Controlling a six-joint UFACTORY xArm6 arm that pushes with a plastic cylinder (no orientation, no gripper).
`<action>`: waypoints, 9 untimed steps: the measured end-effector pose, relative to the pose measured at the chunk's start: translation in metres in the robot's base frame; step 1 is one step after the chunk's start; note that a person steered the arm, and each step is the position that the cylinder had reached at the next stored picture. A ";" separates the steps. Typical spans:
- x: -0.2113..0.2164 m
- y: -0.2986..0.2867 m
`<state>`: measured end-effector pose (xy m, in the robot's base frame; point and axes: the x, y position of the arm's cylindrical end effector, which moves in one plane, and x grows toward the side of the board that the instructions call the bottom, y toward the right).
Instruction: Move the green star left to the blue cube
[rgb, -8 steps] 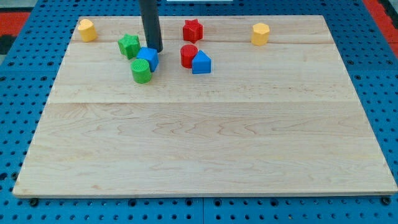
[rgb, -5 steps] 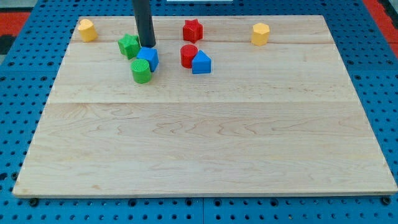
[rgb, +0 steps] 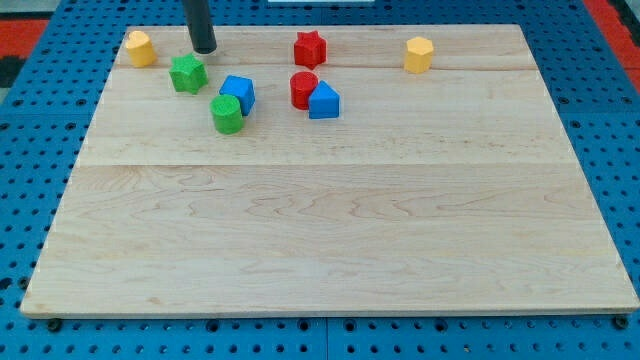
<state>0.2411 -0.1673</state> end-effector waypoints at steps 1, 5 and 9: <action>0.024 -0.014; 0.049 0.063; 0.036 0.143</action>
<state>0.2772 -0.0246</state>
